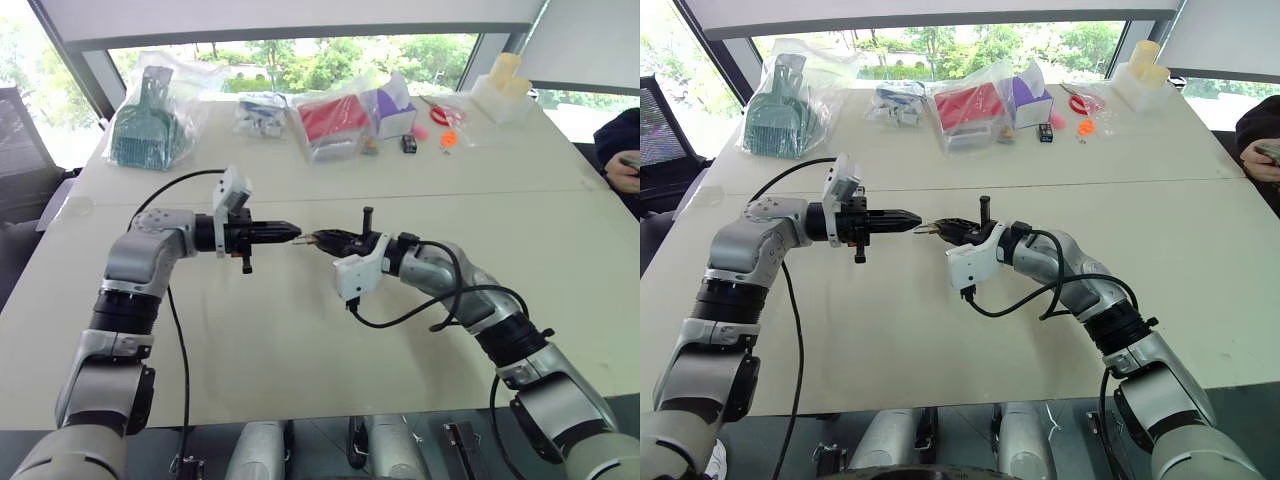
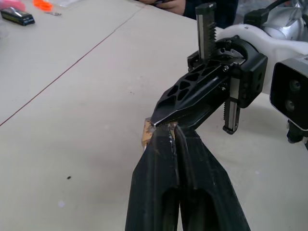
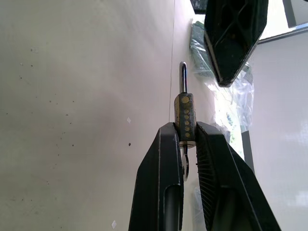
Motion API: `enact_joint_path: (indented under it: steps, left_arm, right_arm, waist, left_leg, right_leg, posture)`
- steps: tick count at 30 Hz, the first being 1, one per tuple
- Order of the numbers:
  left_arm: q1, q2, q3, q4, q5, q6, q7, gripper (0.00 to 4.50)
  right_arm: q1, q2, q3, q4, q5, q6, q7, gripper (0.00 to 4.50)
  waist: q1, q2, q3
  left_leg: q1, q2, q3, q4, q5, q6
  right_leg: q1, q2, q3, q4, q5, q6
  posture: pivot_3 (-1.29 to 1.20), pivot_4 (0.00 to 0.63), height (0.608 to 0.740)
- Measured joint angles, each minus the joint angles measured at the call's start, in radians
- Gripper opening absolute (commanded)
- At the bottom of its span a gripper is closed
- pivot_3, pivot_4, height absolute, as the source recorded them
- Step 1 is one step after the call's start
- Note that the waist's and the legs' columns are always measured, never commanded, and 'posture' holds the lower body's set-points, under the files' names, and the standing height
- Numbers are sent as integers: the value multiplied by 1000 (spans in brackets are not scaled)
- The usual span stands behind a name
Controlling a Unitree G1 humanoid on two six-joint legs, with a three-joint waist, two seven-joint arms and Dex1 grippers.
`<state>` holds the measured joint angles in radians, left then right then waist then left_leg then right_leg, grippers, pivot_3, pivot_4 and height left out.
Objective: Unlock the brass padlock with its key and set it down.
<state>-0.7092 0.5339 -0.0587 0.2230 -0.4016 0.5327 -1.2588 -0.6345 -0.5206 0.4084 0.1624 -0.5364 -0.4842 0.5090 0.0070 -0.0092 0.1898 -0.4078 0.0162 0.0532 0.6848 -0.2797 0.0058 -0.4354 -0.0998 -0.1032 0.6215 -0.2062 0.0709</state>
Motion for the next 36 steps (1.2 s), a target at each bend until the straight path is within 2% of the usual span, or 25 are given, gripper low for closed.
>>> enact_joint_path:
  steps: [10,24,30,36]
  left_arm:
    - [10,-7,-55,101,77,-116,-1,69]
    - [-14,-35,-44,197,108,-189,39,69]
    - [15,28,-43,181,109,-189,20,69]
    - [123,82,23,68,75,-124,52,69]
  right_arm:
    - [0,0,0,0,1,12,6,0]
    - [0,1,0,-1,8,18,10,0]
    - [-1,2,0,14,7,18,10,0]
    - [-3,-4,8,147,-44,0,-52,0]
  waist:
    - [-1,0,0]
    - [-1,0,0]
    - [-3,0,0]
    - [-3,0,0]
  left_leg:
    - [0,0,0,0,0,0]
    - [0,0,1,0,0,0]
    - [0,0,0,0,0,0]
    - [0,0,0,0,0,0]
  right_leg:
    - [0,0,0,0,0,0]
    - [0,0,0,0,0,0]
    - [0,0,0,1,0,0]
    - [0,0,0,2,0,0]
  posture:
    - [0,150,740]
    - [0,150,740]
    - [0,150,740]
    - [0,150,740]
